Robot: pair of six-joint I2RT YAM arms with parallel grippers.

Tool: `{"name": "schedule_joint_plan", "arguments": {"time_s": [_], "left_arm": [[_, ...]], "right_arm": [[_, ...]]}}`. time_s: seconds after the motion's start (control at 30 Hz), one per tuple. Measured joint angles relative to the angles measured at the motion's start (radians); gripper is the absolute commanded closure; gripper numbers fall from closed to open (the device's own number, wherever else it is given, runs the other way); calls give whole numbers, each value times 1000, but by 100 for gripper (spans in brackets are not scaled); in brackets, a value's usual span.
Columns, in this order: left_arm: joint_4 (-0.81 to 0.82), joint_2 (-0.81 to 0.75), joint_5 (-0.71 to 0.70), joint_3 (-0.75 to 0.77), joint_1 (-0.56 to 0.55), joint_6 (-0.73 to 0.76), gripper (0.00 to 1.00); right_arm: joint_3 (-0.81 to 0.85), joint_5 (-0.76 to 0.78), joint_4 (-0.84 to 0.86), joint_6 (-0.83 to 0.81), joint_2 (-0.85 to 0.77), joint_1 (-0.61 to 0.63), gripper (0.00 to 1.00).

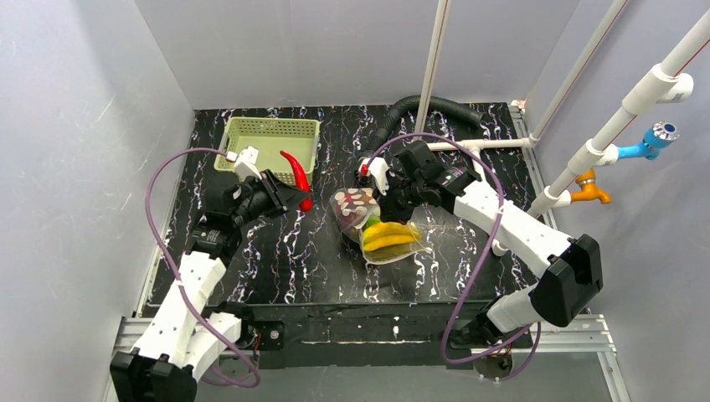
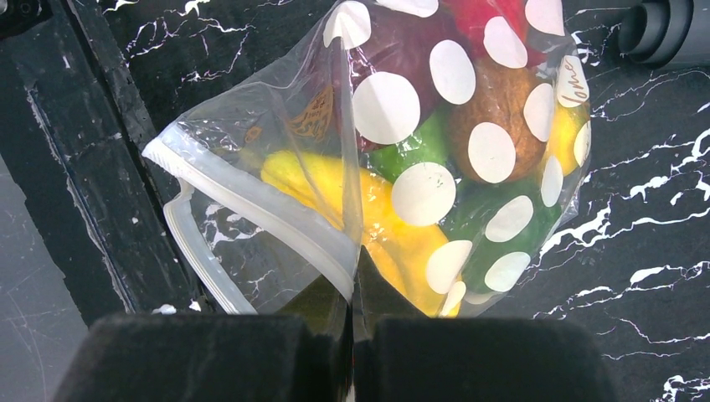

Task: Open the zip-top bag and remove the fake food
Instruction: Place the fake vegetable in the bin.

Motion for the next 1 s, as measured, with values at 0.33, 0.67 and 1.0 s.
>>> {"name": "schedule_joint_plan", "arguments": {"time_s": [0.33,0.67,1.0], "left_arm": [[130,132,38,-2,101,-126,100],[172,331,29,41,152,-184,100],[59,520,-110,268,156,-239,100]], "right_arm": [[0,-5,0,0,-2,0,99],[0,-15,0,0,-2,-6,99],[0,-24,0,0,-2,-8,99]]}}
